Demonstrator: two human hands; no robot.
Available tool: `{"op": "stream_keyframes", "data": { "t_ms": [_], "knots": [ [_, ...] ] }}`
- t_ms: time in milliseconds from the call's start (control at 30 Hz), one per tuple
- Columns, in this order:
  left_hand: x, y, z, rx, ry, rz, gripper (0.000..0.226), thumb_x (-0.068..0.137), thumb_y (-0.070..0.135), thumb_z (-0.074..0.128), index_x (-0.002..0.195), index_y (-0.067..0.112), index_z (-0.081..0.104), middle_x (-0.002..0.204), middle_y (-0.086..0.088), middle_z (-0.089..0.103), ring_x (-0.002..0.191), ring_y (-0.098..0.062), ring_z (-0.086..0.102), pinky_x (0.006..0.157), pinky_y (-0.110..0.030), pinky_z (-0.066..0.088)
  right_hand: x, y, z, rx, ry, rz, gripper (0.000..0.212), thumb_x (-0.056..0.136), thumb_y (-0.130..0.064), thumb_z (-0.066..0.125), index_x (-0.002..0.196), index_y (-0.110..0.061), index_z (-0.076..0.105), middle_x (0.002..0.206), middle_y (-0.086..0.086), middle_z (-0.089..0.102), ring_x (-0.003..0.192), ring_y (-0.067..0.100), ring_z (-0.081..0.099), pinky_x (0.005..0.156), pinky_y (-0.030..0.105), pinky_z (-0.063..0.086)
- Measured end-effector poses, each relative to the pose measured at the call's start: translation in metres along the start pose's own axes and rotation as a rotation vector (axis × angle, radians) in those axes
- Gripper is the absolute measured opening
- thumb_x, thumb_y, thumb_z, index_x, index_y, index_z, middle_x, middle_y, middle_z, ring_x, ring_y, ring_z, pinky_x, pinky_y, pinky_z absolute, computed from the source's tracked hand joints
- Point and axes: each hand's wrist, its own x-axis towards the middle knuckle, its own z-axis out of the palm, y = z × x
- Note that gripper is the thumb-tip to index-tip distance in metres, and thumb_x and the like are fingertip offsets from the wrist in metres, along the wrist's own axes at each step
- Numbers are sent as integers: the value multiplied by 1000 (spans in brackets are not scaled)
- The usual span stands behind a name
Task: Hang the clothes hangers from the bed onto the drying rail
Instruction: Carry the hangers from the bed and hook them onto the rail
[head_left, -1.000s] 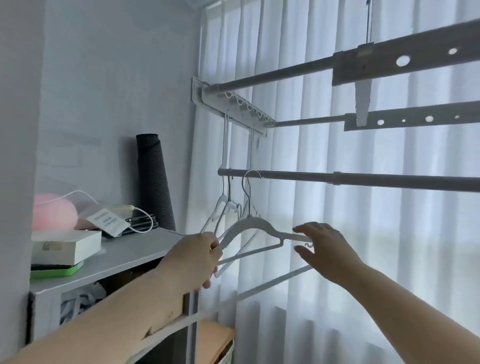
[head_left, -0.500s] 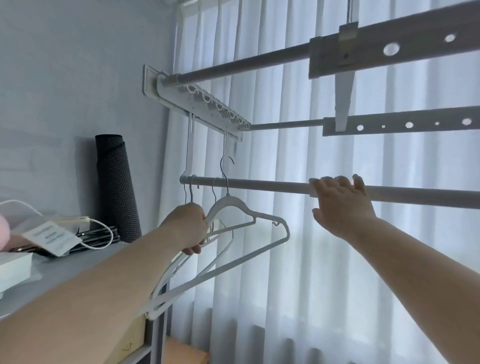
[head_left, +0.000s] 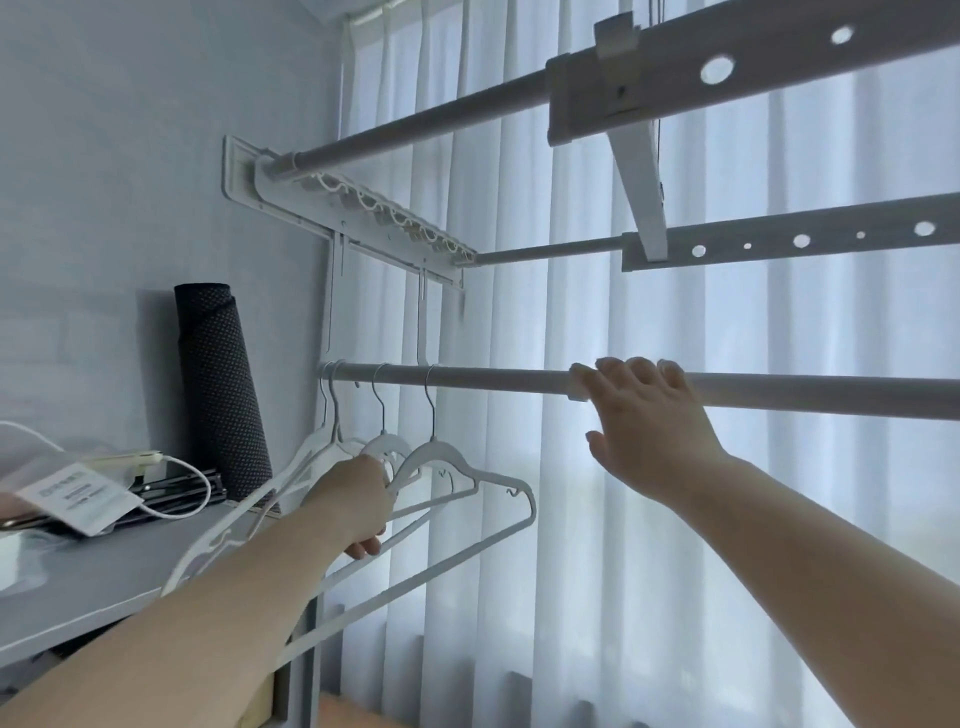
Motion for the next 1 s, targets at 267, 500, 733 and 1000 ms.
{"op": "stream_keyframes", "data": {
  "t_ms": [267, 500, 733, 1000],
  "knots": [
    [-10, 1, -4, -2, 33, -6, 14, 93, 15, 41, 87, 10, 53, 71, -7, 60, 55, -19, 59, 50, -24, 47, -4, 4, 0, 73, -12, 15, 56, 93, -24, 42, 142, -20, 16, 150, 2, 22, 136, 24, 21, 115, 38, 6],
    [-38, 3, -17, 98, 234, 47, 22, 91, 34, 49, 90, 13, 57, 88, 0, 55, 82, -18, 50, 67, -28, 38, -15, 2, 17, 165, 310, -31, 53, 55, -13, 81, 105, -7, 61, 110, 12, 65, 107, 34, 60, 100, 41, 30],
    [-128, -57, -33, -248, 637, 29, 17, 88, 19, 56, 71, 19, 61, 73, 6, 68, 78, -17, 62, 63, -25, 42, -53, -89, 35, 700, 375, -306, 32, 71, -32, 40, 100, -25, 51, 93, -9, 66, 92, 9, 46, 89, 26, 31],
    [-301, -180, -43, -352, 781, -345, 23, 86, -5, 53, 72, 10, 65, 44, -5, 63, 29, -8, 45, 37, -17, 38, -128, -203, -8, 1138, -263, -655, 30, 88, -35, 40, 116, -35, 52, 85, -25, 57, 85, 0, 57, 79, 16, 42]
  ]
}}
